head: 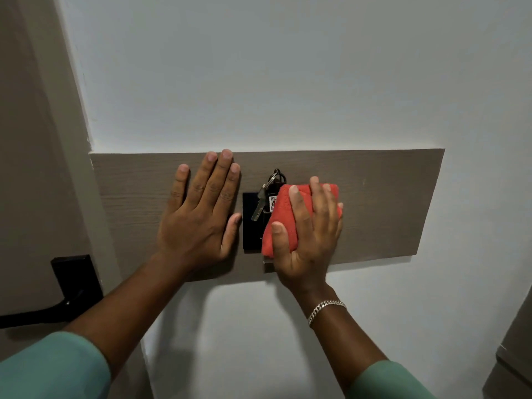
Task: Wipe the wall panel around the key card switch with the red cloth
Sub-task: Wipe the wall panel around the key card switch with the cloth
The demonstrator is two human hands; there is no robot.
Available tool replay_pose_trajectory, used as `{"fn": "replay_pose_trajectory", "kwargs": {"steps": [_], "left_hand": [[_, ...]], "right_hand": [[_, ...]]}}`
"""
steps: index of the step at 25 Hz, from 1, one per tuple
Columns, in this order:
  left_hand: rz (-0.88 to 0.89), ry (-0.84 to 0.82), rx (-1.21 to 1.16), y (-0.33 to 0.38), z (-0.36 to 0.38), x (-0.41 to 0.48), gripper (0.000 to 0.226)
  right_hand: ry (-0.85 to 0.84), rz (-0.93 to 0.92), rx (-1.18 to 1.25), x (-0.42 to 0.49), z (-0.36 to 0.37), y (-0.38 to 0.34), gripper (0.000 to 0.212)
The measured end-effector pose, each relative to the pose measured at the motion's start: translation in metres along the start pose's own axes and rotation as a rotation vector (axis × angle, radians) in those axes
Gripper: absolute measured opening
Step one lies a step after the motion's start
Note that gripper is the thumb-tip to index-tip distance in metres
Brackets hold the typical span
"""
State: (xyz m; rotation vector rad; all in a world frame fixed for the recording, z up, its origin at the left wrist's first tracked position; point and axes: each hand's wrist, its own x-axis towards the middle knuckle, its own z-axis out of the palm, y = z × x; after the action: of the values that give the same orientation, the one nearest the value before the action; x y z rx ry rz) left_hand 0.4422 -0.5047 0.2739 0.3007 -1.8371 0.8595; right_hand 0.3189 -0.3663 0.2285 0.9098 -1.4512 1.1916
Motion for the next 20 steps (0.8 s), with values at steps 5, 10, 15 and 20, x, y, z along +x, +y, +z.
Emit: {"fn": "replay_pose_trajectory", "kwargs": {"steps": [5,10,15,20], "left_hand": [[0.003,0.006,-0.003,-0.001,-0.001,0.000,0.073],[0.000,0.002,0.015,0.000,-0.001,0.000,0.073],[0.001,-0.028,0.027,-0.003,-0.002,0.001,0.073],[-0.157,-0.075,-0.125,0.017,-0.022,0.006,0.073]], "right_hand": [[-0.069,-0.158,-0.026,-0.004,0.006,-0.007,0.055],[-0.070,-0.099,-0.003,0.010,-0.005,0.028,0.057],[-0.167,-0.260,-0.060,0.002,-0.009,0.028,0.061],[-0.252,-0.207,-0.093,0.022,-0.032,0.058,0.061]]}}
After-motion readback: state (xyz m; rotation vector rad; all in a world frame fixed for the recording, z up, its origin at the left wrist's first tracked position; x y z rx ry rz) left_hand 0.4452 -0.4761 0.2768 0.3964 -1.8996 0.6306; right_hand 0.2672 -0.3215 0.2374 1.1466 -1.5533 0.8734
